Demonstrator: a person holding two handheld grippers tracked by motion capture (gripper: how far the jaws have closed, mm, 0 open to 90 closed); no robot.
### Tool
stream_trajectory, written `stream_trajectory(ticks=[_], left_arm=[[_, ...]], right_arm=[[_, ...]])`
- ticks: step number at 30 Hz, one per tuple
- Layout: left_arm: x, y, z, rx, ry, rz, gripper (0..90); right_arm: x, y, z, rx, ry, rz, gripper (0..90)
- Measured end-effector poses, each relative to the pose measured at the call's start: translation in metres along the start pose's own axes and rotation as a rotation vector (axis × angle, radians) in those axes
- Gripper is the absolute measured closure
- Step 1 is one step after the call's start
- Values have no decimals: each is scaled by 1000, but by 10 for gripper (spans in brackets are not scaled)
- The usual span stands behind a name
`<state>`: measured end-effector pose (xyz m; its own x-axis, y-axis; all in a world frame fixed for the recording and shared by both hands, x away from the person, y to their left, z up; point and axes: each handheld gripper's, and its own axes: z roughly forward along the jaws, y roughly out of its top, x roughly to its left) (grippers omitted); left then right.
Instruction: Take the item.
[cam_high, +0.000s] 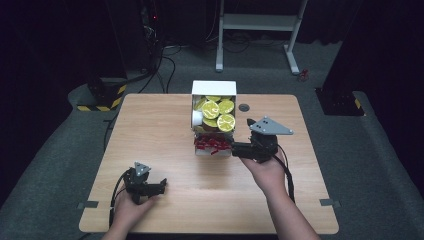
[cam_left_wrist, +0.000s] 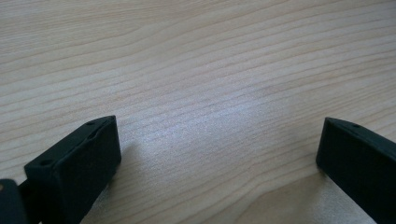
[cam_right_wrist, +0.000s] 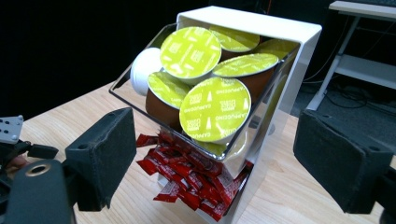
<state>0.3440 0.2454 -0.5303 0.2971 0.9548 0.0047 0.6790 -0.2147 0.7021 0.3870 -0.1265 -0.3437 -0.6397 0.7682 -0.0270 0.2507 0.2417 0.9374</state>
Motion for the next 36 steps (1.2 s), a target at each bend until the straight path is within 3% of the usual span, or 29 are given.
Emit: stream_trajectory(ticks=[21,36], left_arm=[[0,0,0,0,-1,-4,2],[0,0,0,0,-1,-4,2]], right_arm=[[8,13,8,-23,5,-19,173],[13,31,30,-9,22,-27,173]])
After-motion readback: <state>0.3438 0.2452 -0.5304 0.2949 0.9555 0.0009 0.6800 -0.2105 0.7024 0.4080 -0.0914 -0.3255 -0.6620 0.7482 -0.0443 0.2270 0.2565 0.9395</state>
